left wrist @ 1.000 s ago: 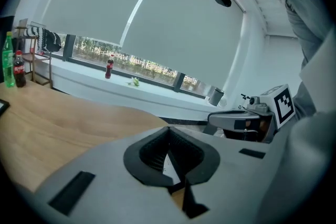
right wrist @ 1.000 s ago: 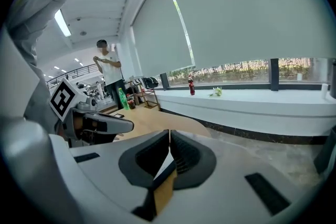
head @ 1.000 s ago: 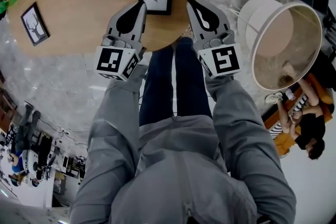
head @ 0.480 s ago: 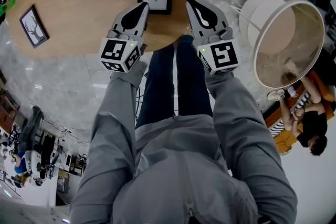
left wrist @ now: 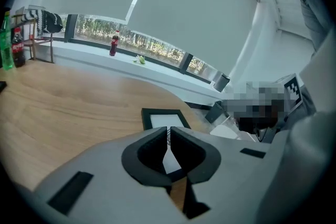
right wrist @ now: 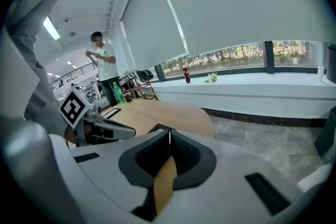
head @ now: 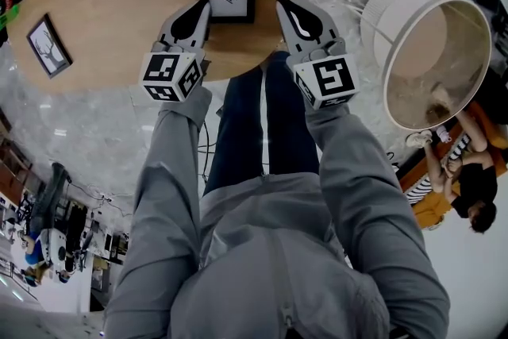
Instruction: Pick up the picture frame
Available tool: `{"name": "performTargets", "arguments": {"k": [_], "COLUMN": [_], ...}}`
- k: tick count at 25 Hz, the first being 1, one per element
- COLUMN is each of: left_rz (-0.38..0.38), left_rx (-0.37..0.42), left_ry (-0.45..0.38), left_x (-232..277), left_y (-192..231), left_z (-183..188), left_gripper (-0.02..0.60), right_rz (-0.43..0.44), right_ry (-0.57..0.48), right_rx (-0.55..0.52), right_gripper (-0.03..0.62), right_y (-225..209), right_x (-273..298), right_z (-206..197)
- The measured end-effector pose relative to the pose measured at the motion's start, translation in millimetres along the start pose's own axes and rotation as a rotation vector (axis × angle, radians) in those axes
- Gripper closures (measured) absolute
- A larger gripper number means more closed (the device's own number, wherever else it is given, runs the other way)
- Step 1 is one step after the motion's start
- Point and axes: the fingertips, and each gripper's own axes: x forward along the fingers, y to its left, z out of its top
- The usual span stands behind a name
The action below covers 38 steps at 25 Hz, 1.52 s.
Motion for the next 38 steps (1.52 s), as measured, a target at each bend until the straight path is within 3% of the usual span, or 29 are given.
{"name": "performTargets", "arguments": {"k": [6,9,17,24,38], "left_rz": [0.011,0.028,0.064,0.099,0.101], "left_rx": [-0.001,-0.007,0.012,0.057,0.107], "left_ry": [0.029,0.048,0.109,0.190,0.223], "left_x": [17,23,36,50,80], "left_y": [-4,-2,2,-2,-58], "left_z": [-14,-18,-26,-35,-35], "left_gripper": [0.558,0.465,0.439,0.439,0.439], "right_rz": [0.001,0.002,-0.005,-0.026,-0.065], "right_ry": [0.005,0.010,0.008,0.016,0.067], "right_rx": [0.019,0.027,0.035,0.050,0.075], "right_gripper": [0.560,0.560,0.560,0.560,0.560], "right_y": [-16,-19,-28,-45,-66], "right_x": [-5,-5,-8,-15,-39], "right_z": [-16,-18,-20,-27,-50]}}
